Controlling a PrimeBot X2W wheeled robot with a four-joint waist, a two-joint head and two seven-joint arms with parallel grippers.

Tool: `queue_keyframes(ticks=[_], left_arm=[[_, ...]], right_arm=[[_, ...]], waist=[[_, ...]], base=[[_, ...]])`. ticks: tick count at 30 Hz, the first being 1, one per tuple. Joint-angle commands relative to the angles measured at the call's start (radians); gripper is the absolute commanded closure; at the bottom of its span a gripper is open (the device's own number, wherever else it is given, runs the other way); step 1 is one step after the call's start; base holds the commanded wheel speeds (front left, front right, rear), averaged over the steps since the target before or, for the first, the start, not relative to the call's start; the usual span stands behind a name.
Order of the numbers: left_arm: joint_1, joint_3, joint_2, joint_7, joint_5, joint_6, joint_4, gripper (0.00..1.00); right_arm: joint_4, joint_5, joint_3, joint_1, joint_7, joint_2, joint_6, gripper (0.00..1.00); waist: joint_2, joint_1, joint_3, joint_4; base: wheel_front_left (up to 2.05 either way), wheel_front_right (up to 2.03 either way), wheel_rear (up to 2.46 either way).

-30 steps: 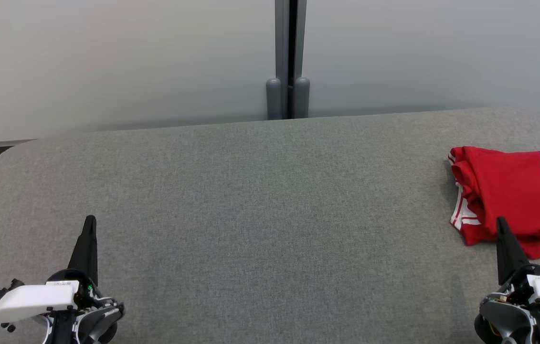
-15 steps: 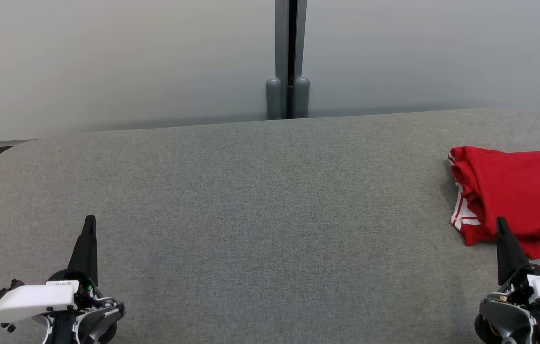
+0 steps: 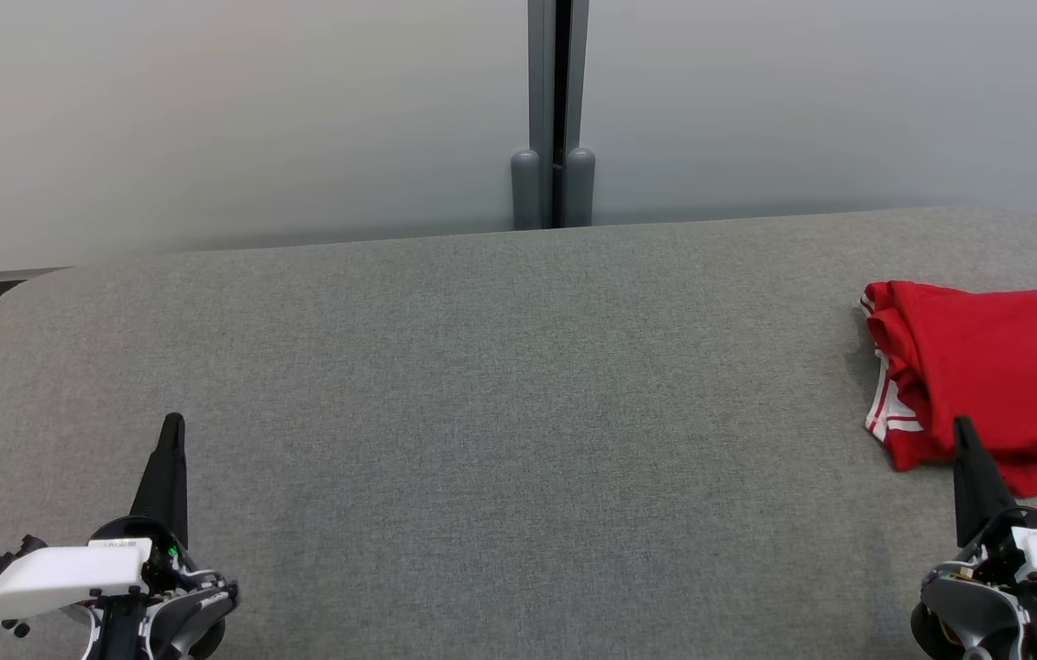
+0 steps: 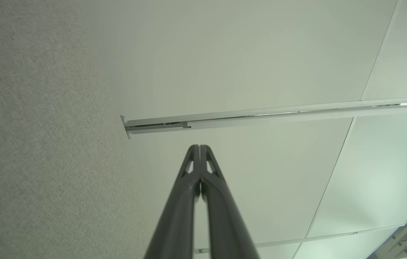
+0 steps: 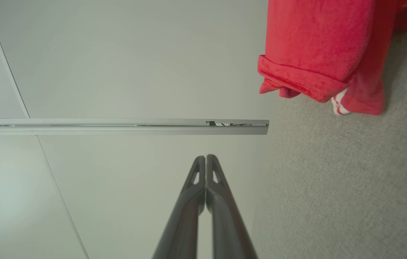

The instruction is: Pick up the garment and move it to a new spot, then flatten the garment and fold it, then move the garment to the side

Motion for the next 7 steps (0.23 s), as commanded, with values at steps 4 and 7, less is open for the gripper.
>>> queue_keyframes(ticks=[4, 7], left_arm=[[-0.008, 0.003, 0.002, 0.003, -0.002, -0.004, 0.000, 1.00], [-0.008, 0.003, 0.002, 0.003, -0.002, -0.004, 0.000, 1.00]], right_arm=[[0.001, 0.006, 0.001, -0.010, 0.005, 0.000, 0.000, 1.00], [0.001, 0.006, 0.001, -0.010, 0.005, 0.000, 0.000, 1.00]], waist=[[0.0000, 0.0000, 0.000, 0.000], [0.0000, 0.0000, 0.000, 0.000]], base=[[0.00, 0.00, 0.00], [0.00, 0.00, 0.00]])
